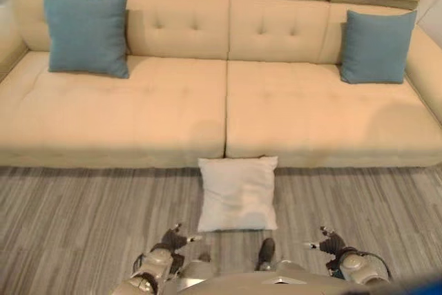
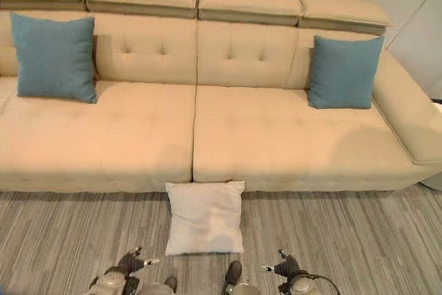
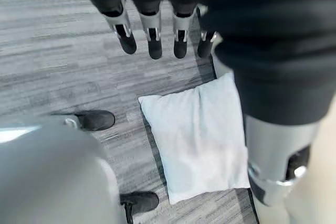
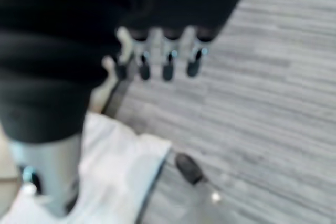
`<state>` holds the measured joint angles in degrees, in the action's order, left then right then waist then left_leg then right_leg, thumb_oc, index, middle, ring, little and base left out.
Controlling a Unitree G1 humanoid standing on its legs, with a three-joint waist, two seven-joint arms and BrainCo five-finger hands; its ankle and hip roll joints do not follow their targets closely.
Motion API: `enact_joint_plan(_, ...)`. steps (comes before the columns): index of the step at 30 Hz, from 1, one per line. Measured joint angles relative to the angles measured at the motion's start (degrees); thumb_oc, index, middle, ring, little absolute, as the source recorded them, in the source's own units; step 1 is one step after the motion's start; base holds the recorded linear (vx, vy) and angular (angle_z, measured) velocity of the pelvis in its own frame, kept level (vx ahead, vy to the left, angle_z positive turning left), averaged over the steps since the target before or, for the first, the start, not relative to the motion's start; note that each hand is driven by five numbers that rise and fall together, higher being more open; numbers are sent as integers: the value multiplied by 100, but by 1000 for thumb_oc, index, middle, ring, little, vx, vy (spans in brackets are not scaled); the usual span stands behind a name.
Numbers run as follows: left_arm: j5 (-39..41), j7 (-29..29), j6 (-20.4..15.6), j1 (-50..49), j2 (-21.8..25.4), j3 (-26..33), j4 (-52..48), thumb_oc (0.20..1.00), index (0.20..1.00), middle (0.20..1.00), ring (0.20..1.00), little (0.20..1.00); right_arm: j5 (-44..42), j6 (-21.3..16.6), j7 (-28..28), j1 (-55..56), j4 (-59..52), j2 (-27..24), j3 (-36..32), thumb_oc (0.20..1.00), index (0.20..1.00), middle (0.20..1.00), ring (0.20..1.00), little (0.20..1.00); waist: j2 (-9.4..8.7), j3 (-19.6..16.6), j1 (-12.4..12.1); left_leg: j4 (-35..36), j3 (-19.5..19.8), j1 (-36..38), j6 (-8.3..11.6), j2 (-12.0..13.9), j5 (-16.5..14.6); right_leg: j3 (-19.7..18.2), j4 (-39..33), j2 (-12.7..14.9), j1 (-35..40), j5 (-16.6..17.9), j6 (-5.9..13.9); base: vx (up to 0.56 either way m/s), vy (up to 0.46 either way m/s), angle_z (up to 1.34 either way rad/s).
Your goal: Pick up all the scattered cushions and arrange them neatly on the sofa.
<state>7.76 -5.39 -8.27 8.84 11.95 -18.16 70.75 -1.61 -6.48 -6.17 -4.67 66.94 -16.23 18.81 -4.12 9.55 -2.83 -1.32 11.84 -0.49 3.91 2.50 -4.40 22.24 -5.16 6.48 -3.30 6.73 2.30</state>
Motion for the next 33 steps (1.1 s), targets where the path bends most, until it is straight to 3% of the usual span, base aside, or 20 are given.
enact_joint_plan(1,3,-1,3,70,-40,-48,-23,1000,1000,1000,1000,1000,-2,-16,-24,-15,-17,-25,6,1000,1000,1000,1000,1000,26,45,20,-94,-138,-170,27,15,26,85,0,31,-63,21,-24,-85,-34,89)
enact_joint_plan(2,6,-3,4,202,-119,-96,-110,1000,1000,1000,1000,1000,-2,-19,-71,-114,-58,-107,8,1000,1000,1000,1000,1000,91,176,111,-234,-681,-458,6,122,66,292,0,93,-134,43,-64,-78,-34,58)
enact_joint_plan(5,56,-50,-23,270,-165,-163,-242,1000,1000,1000,1000,1000,-8,-24,-108,-266,-100,-176,96,1000,1000,1000,1000,1000,115,292,189,-351,-1239,-737,-58,234,183,344,68,167,-323,45,-59,-65,-11,27)
enact_joint_plan(12,246,-203,-117,741,40,-343,-451,1000,1000,1000,1000,1000,-46,-32,-248,-917,-96,-136,217,1000,1000,1000,1000,1000,-157,763,206,-475,-1538,-1282,-167,35,291,-50,616,438,-1277,131,5,-73,38,-17)
enact_joint_plan(16,403,-381,-189,1341,308,-556,-830,1000,1000,1000,1000,1000,-237,-90,-400,-1470,-259,-141,241,1000,1000,1000,1000,1000,-115,1168,224,-657,-1710,-1679,-225,-4,252,-274,808,514,-1782,207,-53,-30,18,-17)
enact_joint_plan(20,852,-796,-371,2258,438,-669,-1350,1000,1000,1000,1000,1000,-270,-139,-873,-2285,-266,-294,292,1000,1000,1000,1000,1000,7,1531,261,-1281,-1751,-2569,-253,-23,134,-461,1258,577,-2631,206,-102,-129,27,-8)
enact_joint_plan(25,1182,-1337,-499,3310,495,-650,-1306,1000,1000,1000,1000,1000,-342,-193,-1441,-3198,-478,-387,382,1000,1000,1000,1000,1000,31,1675,387,-2133,-1779,-3709,-283,67,-129,-753,1863,570,-3747,119,-182,-96,29,-12)
enact_joint_plan(27,1419,-1550,-581,4069,681,-646,-1172,1000,1000,1000,1000,1000,-465,-239,-1745,-3920,-586,-597,461,1000,1000,1000,1000,1000,49,1747,517,-2643,-1782,-4500,-309,103,-240,-899,2238,587,-4516,82,-224,-43,50,-15)
enact_joint_plan(30,1541,-1715,-588,4629,867,-583,-1017,1000,1000,1000,1000,1000,-484,-328,-1986,-4439,-791,-751,432,1000,1000,1000,1000,1000,50,1965,610,-3083,-1806,-4893,-327,172,-370,-988,2546,577,-4892,49,-269,4,40,-13)
enact_joint_plan(33,1635,-1855,-592,5201,974,-704,-690,1000,1000,1000,1000,1000,-494,-405,-2329,-4845,-953,-1011,459,1000,1000,1000,1000,1000,57,1906,652,-3551,-1798,-5514,-377,171,-558,-1119,3130,659,-5593,-220,-274,34,42,-2)
